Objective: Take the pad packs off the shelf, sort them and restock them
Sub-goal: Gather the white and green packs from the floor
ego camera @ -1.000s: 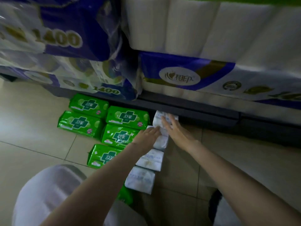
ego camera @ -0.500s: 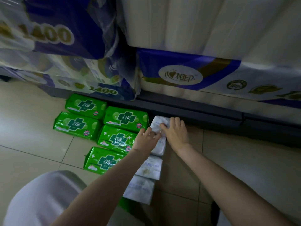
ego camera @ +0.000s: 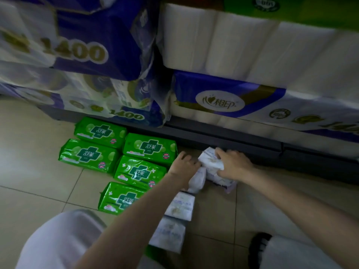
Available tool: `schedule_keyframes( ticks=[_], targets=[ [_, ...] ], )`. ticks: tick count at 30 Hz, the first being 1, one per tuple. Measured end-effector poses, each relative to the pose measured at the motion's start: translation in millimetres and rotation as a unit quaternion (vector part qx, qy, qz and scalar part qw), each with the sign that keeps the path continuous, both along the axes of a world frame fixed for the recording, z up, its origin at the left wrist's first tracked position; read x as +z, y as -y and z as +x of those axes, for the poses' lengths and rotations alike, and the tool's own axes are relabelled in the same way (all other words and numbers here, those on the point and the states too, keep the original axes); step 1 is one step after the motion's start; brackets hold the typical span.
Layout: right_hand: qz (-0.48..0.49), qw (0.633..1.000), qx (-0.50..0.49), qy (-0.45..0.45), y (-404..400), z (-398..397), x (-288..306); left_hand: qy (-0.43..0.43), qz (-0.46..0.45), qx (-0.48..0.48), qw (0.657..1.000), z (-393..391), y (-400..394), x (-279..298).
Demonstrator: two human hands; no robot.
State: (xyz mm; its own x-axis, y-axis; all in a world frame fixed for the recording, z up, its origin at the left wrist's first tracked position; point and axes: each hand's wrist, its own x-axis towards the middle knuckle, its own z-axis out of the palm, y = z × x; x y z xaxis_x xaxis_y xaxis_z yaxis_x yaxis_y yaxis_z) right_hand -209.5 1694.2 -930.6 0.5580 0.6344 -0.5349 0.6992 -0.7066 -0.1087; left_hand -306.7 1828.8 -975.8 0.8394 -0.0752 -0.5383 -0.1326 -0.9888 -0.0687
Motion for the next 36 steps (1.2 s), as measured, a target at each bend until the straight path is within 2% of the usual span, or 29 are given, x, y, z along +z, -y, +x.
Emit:
schedule_keyframes(
  ticks=[2,5,9,15,21,25,29,32,34,36],
  targets=[
    [-0.007,1.0,0.004,-0.03,-4,9,26,-0.022,-0.059,-0.013,0.998,9,-15,29],
    [-0.013,0.997,0.029,-0.064,-19,14,79,-0.108,-0.183,0.032,0.977,24,-49,83],
    [0.056,0.995,0.05,-0.061,-40,10,161,-0.169,-0.212,0.059,0.961,28,-89,179],
    [0.222,0.973,0.07,0.012,-78,-15,307,-0.11,-0.312,0.11,0.937,-16,-129,365],
    [0.444,0.891,0.093,-0.006,-120,-48,441,0.045,-0.382,0.163,0.909,-102,-185,526],
    [0.528,0.841,0.115,-0.022,-158,-63,500,0.212,-0.33,0.206,0.897,-149,-213,600],
    [0.589,0.797,0.131,-0.016,-210,-66,549,0.35,-0.286,0.25,0.856,-175,-233,651],
    [0.608,0.775,0.156,0.079,-252,-60,582,0.407,-0.196,0.278,0.848,-170,-240,666],
    [0.574,0.781,0.183,0.163,-276,-51,598,0.481,-0.088,0.29,0.823,-149,-251,662],
    [0.534,0.793,0.199,0.215,-296,-35,606,0.506,-0.014,0.298,0.809,-123,-265,651]
  ],
)
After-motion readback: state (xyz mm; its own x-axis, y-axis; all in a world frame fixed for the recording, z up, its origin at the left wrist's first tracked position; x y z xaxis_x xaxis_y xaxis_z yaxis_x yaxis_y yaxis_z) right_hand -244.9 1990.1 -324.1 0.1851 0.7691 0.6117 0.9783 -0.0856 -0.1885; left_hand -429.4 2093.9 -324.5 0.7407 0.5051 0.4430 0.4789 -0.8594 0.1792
